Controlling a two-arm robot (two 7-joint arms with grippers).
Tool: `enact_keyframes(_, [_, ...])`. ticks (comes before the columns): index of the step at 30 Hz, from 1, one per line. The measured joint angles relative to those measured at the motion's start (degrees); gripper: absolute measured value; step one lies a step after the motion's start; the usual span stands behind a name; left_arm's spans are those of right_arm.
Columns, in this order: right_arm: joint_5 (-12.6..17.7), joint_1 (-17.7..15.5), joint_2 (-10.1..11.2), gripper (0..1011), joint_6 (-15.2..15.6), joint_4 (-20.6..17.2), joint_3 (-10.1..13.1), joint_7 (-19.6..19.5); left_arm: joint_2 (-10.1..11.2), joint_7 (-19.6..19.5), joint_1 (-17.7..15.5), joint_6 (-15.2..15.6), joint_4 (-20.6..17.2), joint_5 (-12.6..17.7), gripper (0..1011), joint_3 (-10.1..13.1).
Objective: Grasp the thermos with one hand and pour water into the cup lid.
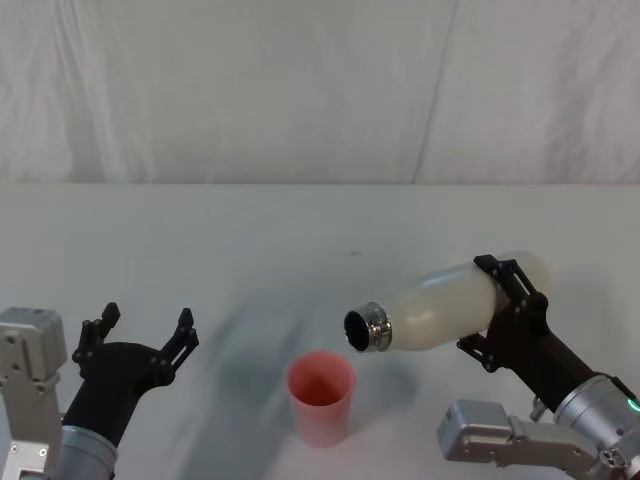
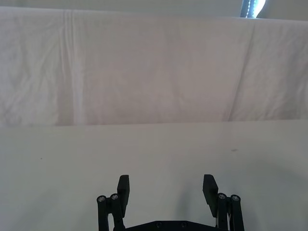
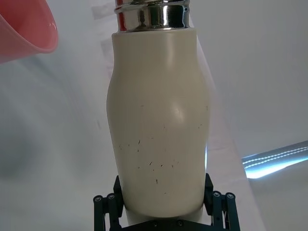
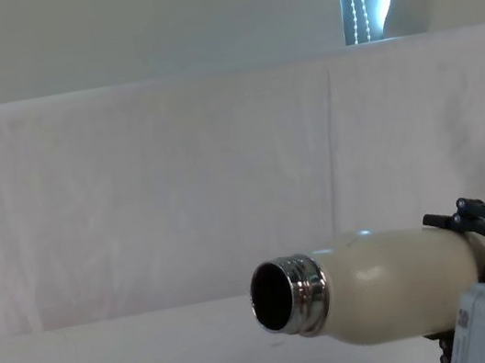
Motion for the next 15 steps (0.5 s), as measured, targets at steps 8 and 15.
enact_keyframes(8, [-0.93, 0.63, 0.11, 950, 0.4, -0.08, -0.87, -0.51, 0.0, 0.0, 0.0, 0.0, 0.0, 0.0, 1001, 0.0])
enact_keyframes(15, [-1.07, 1.24, 0.31, 950, 0.24, 0.16, -1.46, -0.49, 0.0, 0.0, 0.0, 0.0, 0.0, 0.0, 1001, 0.0])
